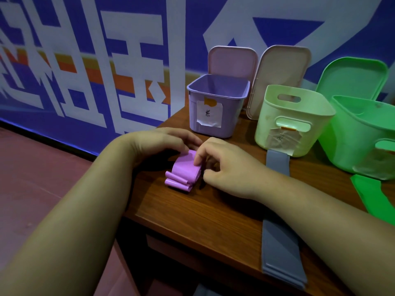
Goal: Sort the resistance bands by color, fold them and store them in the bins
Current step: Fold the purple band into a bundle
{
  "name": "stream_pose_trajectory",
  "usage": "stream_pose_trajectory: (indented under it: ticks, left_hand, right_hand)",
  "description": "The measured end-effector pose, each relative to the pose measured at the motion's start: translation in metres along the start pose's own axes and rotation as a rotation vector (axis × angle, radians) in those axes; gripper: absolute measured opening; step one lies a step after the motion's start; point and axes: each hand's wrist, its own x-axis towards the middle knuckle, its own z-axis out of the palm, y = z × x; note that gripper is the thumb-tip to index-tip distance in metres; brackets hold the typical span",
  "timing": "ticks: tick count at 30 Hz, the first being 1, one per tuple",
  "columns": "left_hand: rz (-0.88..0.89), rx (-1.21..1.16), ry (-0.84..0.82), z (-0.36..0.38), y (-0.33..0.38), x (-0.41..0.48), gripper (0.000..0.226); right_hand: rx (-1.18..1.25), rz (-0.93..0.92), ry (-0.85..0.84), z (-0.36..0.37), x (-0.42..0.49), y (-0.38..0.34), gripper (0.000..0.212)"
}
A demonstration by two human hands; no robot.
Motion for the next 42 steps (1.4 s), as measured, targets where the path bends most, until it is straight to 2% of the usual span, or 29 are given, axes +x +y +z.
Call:
stream_pose_trajectory:
  ticks: [2,4,7,8,9,11,14,19,26,29,32,36,39,42]
  left_hand:
    - [0.000,0.104,-0.011,-0.002,0.001,0.000,0.043]
    - [-0.005,0.107,-0.011,-0.002,0.002,0.000,0.039]
    - [-0.010,0.039,-0.009,-0.001,0.003,0.000,0.042]
    - [-0.003,0.016,-0.014,-0.001,0.003,-0.001,0.044]
    - [0.006,0.004,-0.016,-0.001,0.003,-0.001,0.044]
    - [0.024,-0.007,-0.006,0.001,0.004,-0.001,0.042]
    - [0.061,-0.026,0.024,0.002,0.005,-0.001,0.044]
    - [0.122,-0.022,0.145,0.001,0.002,0.006,0.040]
    - [0.134,0.047,0.380,0.013,0.005,0.023,0.023]
    - [0.116,0.147,0.397,0.009,0.005,0.028,0.020]
    - [0.107,0.112,0.383,0.007,0.003,0.028,0.021]
    - [0.121,0.137,0.407,0.010,0.002,0.023,0.019]
    - [0.138,0.062,0.473,0.016,0.000,0.017,0.019]
    - [0.171,0.200,0.605,0.031,0.009,0.016,0.020]
  right_hand:
    - [0.083,0.043,0.025,-0.003,-0.001,0.002,0.029]
    - [0.205,0.122,0.094,-0.006,0.000,0.002,0.032]
    - [0.294,0.326,0.219,-0.008,0.003,0.004,0.019]
    - [0.272,0.405,0.225,-0.008,0.005,0.005,0.011]
    - [0.233,0.474,0.197,-0.009,0.006,0.005,0.011]
    - [0.134,0.539,0.076,-0.008,0.010,0.006,0.030]
    - [0.118,0.526,0.005,-0.007,0.015,0.004,0.032]
    - [0.236,0.536,0.130,-0.007,0.024,0.010,0.023]
    - [0.147,0.539,0.206,-0.006,0.045,0.030,0.021]
    - [0.094,0.539,0.173,-0.006,0.052,0.034,0.027]
    - [0.018,0.525,0.115,-0.008,0.053,0.034,0.033]
    - [-0.030,0.504,0.179,-0.016,0.040,0.038,0.021]
    - [-0.071,0.483,0.212,-0.029,0.018,0.041,0.015]
    - [-0.122,0.487,0.215,-0.048,-0.013,0.049,0.016]
